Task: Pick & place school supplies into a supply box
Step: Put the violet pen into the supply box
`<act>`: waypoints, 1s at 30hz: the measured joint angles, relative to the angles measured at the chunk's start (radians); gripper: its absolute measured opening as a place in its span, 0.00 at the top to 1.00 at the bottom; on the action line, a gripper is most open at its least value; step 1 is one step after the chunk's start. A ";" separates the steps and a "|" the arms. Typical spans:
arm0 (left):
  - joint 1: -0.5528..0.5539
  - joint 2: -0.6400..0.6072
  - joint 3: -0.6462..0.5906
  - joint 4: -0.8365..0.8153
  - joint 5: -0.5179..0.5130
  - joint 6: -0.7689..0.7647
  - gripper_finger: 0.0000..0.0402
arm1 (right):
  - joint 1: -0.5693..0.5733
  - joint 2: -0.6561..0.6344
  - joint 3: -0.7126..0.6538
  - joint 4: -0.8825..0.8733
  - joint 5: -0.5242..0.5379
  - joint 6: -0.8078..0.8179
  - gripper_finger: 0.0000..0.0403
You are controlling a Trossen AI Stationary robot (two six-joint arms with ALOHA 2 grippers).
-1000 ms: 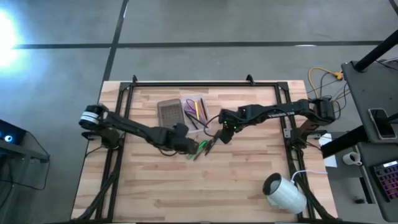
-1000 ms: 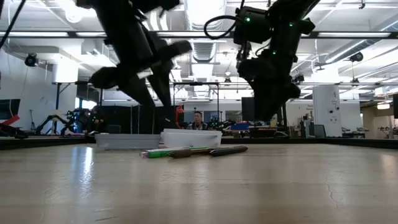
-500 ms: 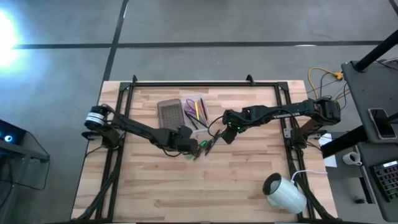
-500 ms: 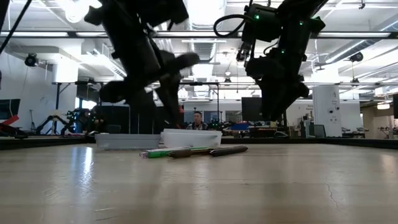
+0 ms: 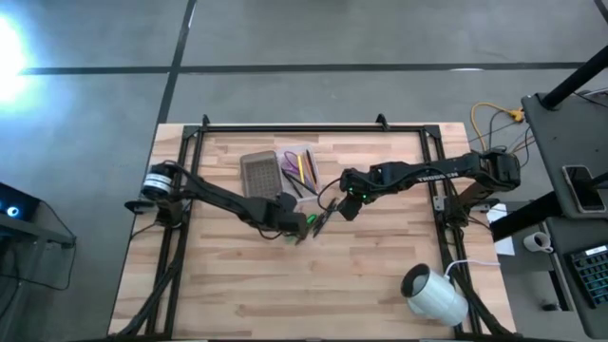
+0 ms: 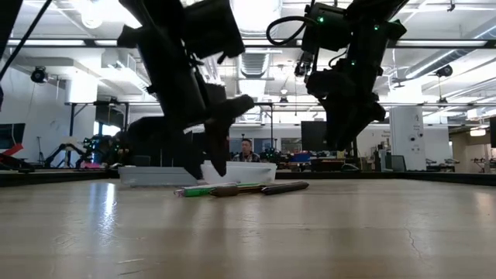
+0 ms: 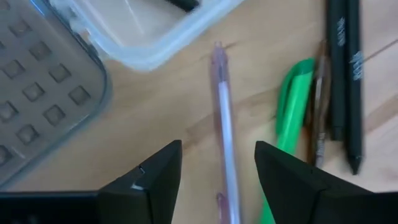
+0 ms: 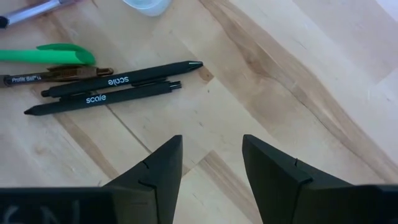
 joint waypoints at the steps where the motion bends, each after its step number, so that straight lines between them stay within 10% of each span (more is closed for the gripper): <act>1: -0.001 0.011 0.002 0.000 0.000 0.000 0.54 | 0.000 0.000 0.000 0.001 0.000 0.000 0.61; 30: -0.009 0.061 0.065 -0.029 0.069 0.069 0.96 | 0.000 0.000 -0.006 0.005 -0.003 0.019 0.65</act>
